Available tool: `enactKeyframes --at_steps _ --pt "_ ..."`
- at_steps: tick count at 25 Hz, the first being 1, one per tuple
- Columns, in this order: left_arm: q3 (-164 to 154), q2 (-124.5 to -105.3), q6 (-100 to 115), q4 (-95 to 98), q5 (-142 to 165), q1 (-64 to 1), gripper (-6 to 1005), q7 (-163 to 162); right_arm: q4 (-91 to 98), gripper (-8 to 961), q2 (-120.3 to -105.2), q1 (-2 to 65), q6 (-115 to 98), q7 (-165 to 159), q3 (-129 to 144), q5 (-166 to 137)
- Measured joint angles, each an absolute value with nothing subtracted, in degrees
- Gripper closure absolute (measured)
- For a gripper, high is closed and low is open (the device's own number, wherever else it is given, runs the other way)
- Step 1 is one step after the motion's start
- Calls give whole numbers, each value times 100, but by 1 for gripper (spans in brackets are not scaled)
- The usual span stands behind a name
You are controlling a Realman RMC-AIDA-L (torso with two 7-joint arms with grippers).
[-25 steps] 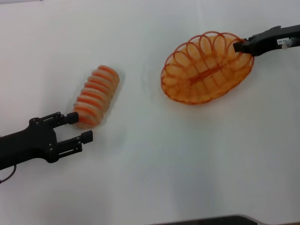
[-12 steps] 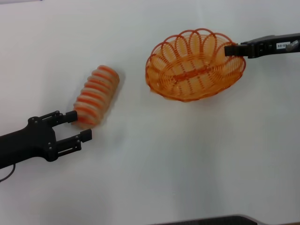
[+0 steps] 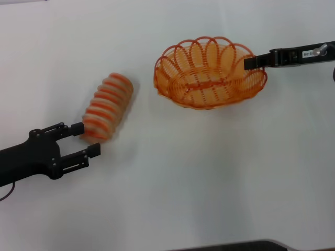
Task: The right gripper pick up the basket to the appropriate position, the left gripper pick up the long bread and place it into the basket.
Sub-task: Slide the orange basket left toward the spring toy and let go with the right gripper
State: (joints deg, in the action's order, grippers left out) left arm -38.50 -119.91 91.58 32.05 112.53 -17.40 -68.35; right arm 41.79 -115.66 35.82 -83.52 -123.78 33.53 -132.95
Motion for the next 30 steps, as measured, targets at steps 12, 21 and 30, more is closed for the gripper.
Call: enactKeyframes --at_steps 12,21,30 --pt "-3853 -12086 9085 3410 11260 -1731 278 -6834 3907 868 -11610 3698 -7350 -13336 4138 -13386" --pt "-3871 -12095 9007 3442 11259 -1740 279 -6856 4015 868 -11775 3827 -6877 -13465 4266 -13655" --pt "-3850 -12093 8915 3446 11259 -1763 277 -6860 4022 867 -11892 3854 -6623 -13440 4283 -13636"
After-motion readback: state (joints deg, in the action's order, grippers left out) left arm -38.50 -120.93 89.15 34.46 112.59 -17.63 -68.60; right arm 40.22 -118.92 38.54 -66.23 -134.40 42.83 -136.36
